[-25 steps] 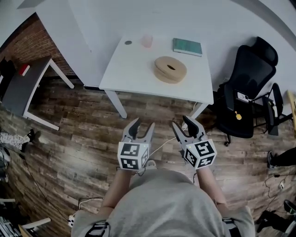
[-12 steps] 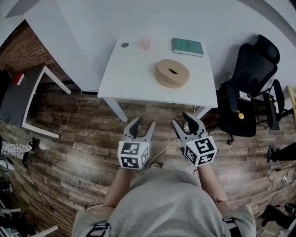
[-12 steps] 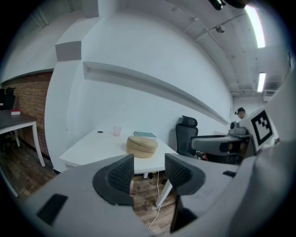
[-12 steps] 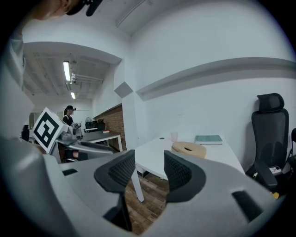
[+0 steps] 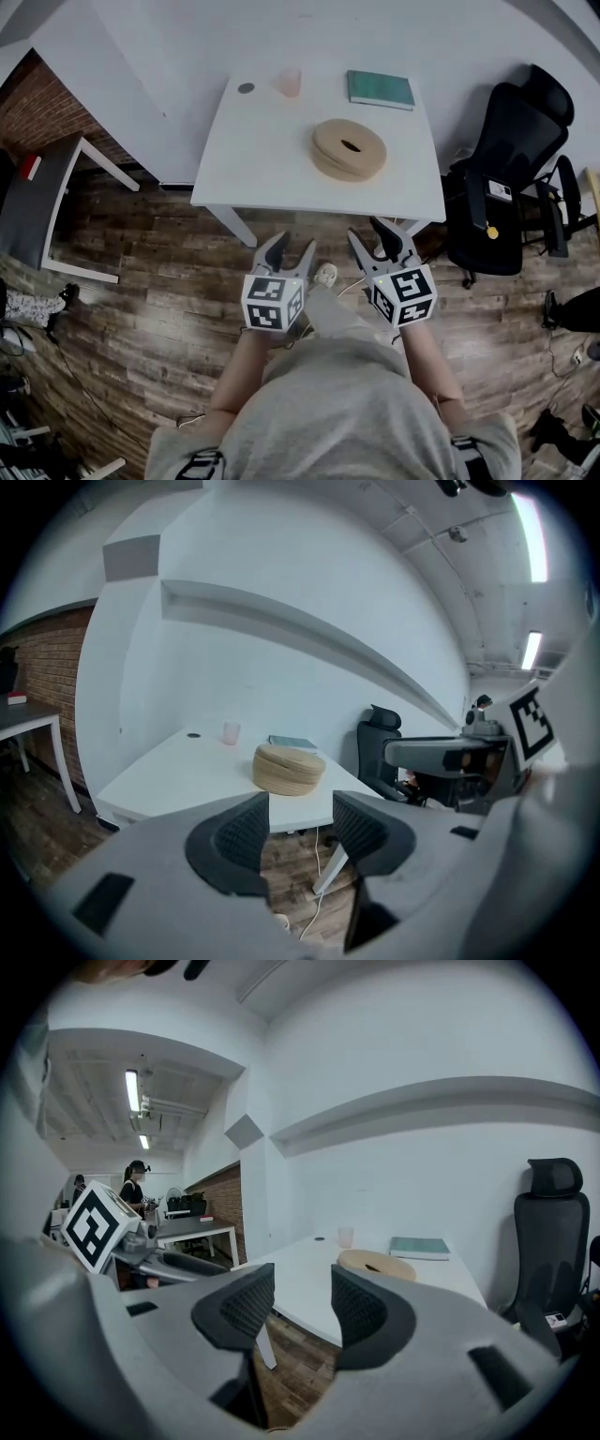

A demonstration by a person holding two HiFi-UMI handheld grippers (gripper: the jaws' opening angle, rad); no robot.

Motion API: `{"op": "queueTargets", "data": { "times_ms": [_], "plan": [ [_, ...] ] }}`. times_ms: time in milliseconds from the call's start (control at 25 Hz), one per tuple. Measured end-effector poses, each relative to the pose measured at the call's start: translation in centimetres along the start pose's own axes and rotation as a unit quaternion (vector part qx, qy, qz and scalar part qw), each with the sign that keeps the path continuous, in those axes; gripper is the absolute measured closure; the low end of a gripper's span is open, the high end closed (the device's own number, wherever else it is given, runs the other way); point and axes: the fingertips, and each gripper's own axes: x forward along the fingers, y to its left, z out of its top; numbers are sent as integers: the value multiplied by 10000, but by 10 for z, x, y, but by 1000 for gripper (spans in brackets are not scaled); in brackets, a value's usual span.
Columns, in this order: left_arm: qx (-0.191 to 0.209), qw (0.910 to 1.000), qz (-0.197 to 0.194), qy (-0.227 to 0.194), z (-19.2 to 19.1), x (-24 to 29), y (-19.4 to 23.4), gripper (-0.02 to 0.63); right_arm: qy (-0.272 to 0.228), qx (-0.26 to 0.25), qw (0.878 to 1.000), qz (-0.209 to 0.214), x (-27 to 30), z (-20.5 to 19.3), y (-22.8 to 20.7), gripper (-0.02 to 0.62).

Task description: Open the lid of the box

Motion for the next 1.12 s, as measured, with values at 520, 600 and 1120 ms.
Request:
{"op": "queueTargets", "data": {
  "times_ms": [520,600,1120],
  "plan": [
    [175,9992,-89,356,17,99,43,393,349,-148,9992,124,94,0,-55,416],
    [159,9989,-137,425,20,114,49,388,424,-204,9988,153,108,1,-62,416],
    [357,9941,-390,945,7,195,69,337,1043,-772,9915,128,170,-20,-97,417]
  ]
}}
